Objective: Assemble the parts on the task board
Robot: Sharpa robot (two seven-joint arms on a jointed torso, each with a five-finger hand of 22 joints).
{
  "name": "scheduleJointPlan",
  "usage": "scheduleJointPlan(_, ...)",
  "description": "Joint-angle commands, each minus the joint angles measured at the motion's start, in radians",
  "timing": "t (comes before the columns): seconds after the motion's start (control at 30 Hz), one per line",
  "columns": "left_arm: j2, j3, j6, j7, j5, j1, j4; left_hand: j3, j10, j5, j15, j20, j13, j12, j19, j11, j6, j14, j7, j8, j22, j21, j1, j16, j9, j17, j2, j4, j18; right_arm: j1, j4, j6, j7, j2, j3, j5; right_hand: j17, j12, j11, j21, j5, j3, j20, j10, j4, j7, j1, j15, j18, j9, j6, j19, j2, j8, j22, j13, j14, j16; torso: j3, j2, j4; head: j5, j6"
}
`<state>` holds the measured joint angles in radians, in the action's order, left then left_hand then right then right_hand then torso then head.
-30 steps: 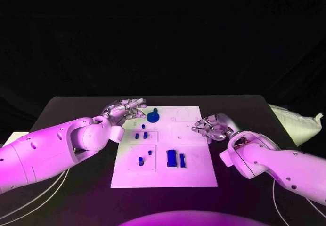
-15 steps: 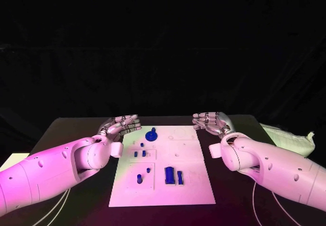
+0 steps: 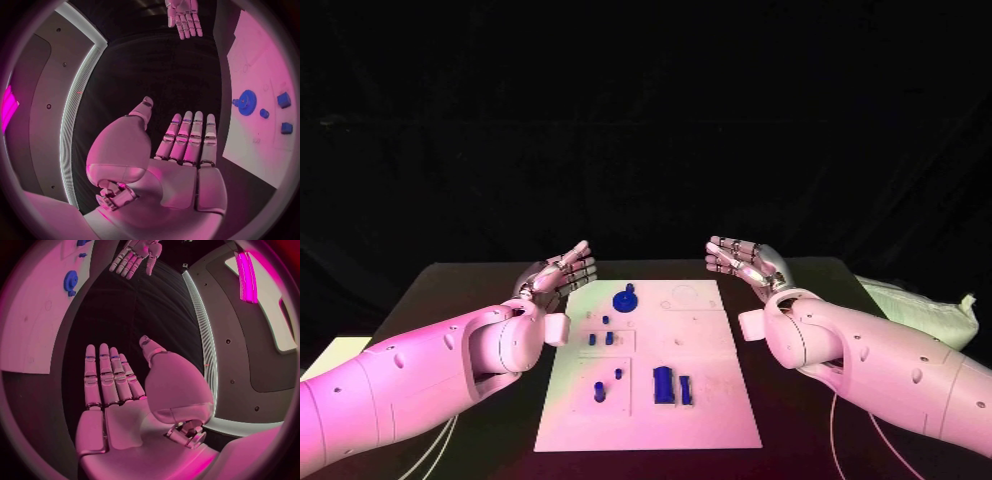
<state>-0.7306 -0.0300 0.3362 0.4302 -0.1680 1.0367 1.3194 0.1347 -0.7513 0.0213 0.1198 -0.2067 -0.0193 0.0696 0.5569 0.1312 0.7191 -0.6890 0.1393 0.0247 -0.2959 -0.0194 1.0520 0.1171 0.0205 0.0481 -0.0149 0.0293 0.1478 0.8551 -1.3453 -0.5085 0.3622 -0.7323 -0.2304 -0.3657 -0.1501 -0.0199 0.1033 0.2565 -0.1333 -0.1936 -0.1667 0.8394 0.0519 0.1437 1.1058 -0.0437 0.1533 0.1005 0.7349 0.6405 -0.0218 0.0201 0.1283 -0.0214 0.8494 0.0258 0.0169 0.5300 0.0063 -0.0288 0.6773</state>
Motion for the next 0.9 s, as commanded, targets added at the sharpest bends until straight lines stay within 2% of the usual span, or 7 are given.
scheduleJointPlan(0.03,-0.005,0.005,0.081,0.020,0.035,0.003,0.037,-0.044,0.247,-0.021,-0.039,0.068,0.019,-0.070,-0.183,-0.043,-0.236,0.227,-0.046,-0.025,0.097,0.019,-0.346,-0.039,-0.021,-0.048,0.015,-0.029,-0.044,0.030,-0.040,-0.060,0.038,-0.006,0.031,0.081,0.049,0.020,-0.103,-0.084,0.043,0.063,0.054,-0.275,-0.052,-0.047,-0.362,0.044,-0.055,-0.101,-0.241,-0.210,0.022,-0.020,-0.042,0.021,-0.278,-0.026,-0.0081,0.007,-0.0033,0.013,-0.035)
scheduleJointPlan(0.4,-0.040,0.025,0.362,0.075,0.141,0.011,0.207,-0.135,0.432,-0.021,-0.120,0.119,0.019,-0.070,-0.320,-0.131,-0.413,0.396,-0.139,-0.025,0.170,0.019,-0.604,-0.117,-0.021,-0.048,0.015,-0.029,-0.077,0.173,-0.200,-0.235,0.142,-0.042,0.204,0.328,0.150,0.020,-0.103,-0.147,0.133,0.109,0.096,-0.482,-0.052,-0.144,-0.634,0.044,-0.078,-0.101,-0.422,-0.368,0.022,-0.020,-0.128,0.021,-0.488,-0.026,-0.0169,0.014,-0.0063,0.029,-0.077)
scheduleJointPlan(0.43,-0.042,0.026,0.377,0.079,0.147,0.012,0.217,-0.135,0.444,-0.021,-0.120,0.122,0.019,-0.070,-0.329,-0.131,-0.425,0.407,-0.139,-0.025,0.175,0.019,-0.622,-0.117,-0.021,-0.048,0.015,-0.029,-0.077,0.180,-0.207,-0.243,0.147,-0.044,0.212,0.339,0.150,0.020,-0.103,-0.151,0.133,0.113,0.167,-0.496,-0.052,-0.144,-0.653,0.044,-0.078,-0.101,-0.434,-0.378,0.022,-0.020,-0.128,0.021,-0.502,-0.026,-0.0169,0.014,-0.0063,0.029,-0.077)
scheduleJointPlan(0.5,-0.046,0.028,0.404,0.084,0.157,0.012,0.232,-0.135,0.465,-0.021,-0.120,0.128,0.019,-0.070,-0.344,-0.131,-0.444,0.426,-0.139,-0.025,0.183,0.019,-0.650,-0.117,-0.021,-0.048,0.015,-0.029,-0.077,0.189,-0.218,-0.255,0.154,-0.046,0.224,0.356,0.150,0.020,-0.103,-0.159,0.133,0.118,0.167,-0.520,-0.052,-0.144,-0.683,0.044,-0.153,-0.101,-0.454,-0.396,0.022,-0.020,-0.128,0.021,-0.525,-0.026,-0.0169,0.014,-0.0063,0.029,-0.077)
scheduleJointPlan(0.57,-0.048,0.029,0.421,0.087,0.163,0.013,0.243,-0.135,0.487,-0.021,-0.120,0.134,0.019,-0.070,-0.361,-0.131,-0.466,0.447,-0.139,-0.025,0.192,0.019,-0.682,-0.117,-0.021,-0.048,0.015,-0.029,-0.077,0.194,-0.224,-0.261,0.157,-0.047,0.229,0.364,0.150,0.020,-0.103,-0.166,0.133,0.121,0.167,-0.545,-0.052,-0.144,-0.716,0.044,-0.153,-0.101,-0.476,-0.413,0.022,-0.020,-0.128,0.021,-0.551,-0.026,-0.0169,0.014,-0.0063,0.029,-0.077)
scheduleJointPlan(0.6,-0.049,0.030,0.428,0.089,0.166,0.013,0.247,-0.135,0.497,-0.021,-0.120,0.207,0.019,-0.070,-0.369,-0.131,-0.476,0.456,-0.139,-0.025,0.196,0.019,-0.696,-0.117,-0.021,-0.048,0.015,-0.029,-0.148,0.195,-0.225,-0.262,0.158,-0.048,0.230,0.366,0.150,0.020,-0.103,-0.170,0.133,0.194,0.167,-0.556,-0.052,-0.144,-0.732,0.044,-0.153,-0.101,-0.486,-0.423,0.022,-0.020,-0.128,0.021,-0.563,-0.026,-0.0169,0.014,-0.0063,0.029,-0.077)
scheduleJointPlan(0.9,-0.049,0.030,0.434,0.090,0.168,0.013,0.251,-0.135,0.580,-0.021,-0.120,0.207,0.019,-0.070,-0.427,-0.131,-0.555,0.532,-0.139,-0.025,0.296,0.019,-0.812,-0.117,-0.021,-0.048,0.015,-0.029,-0.148,0.195,-0.225,-0.262,0.158,-0.048,0.230,0.366,0.150,0.020,-0.103,-0.256,0.133,0.194,0.167,-0.648,-0.052,-0.144,-0.853,0.044,-0.153,-0.101,-0.567,-0.493,0.022,-0.020,-0.128,0.021,-0.656,-0.026,-0.0169,0.014,-0.0063,0.029,-0.077)
